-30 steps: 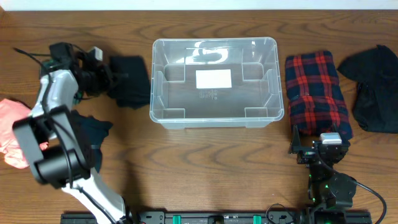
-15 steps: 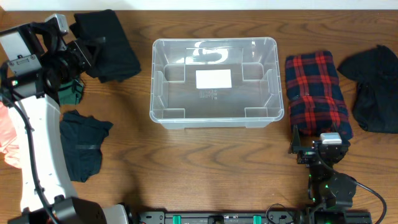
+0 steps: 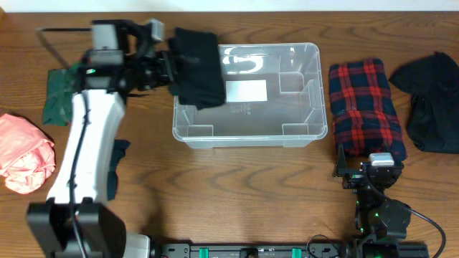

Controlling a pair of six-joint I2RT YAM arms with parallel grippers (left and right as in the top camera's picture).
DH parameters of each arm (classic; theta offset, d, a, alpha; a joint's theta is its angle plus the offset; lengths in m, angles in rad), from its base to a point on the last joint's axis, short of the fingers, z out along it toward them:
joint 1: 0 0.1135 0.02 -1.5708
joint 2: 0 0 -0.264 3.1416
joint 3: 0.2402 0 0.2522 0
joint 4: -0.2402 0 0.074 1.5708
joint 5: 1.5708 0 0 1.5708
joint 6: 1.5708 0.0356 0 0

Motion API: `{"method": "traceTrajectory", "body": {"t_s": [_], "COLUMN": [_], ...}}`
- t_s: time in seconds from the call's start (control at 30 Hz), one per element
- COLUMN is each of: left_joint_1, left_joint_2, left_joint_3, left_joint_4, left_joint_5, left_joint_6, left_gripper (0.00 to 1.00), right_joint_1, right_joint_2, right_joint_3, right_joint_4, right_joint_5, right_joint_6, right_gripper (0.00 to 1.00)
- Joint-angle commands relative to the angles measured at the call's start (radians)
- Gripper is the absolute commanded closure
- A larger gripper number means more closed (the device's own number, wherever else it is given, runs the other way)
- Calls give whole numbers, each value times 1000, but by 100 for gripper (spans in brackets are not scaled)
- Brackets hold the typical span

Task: Pack container
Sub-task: 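Carry the black cloth with left gripper into the bin and release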

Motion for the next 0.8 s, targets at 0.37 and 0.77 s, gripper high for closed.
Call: {"method": "traceTrajectory", "body": {"t_s": [0.37,0.77], "left_joint_1": [-132,-147], "left_joint_2": [172,174], "left_joint_3": [11,11], "left_joint_4": [35,62], "left_joint_5": [-206,-228], "left_joint_6": [17,17], "left_gripper": [94,32], "right_joint_1": [14,14], "right_joint_2": [-4,-4], "right_joint_3": [-2,-2], "right_joint_4": [-4,-4], "right_joint_5": [7,7], "right_joint_6": [-14,-14], "right_gripper": [1,1]}}
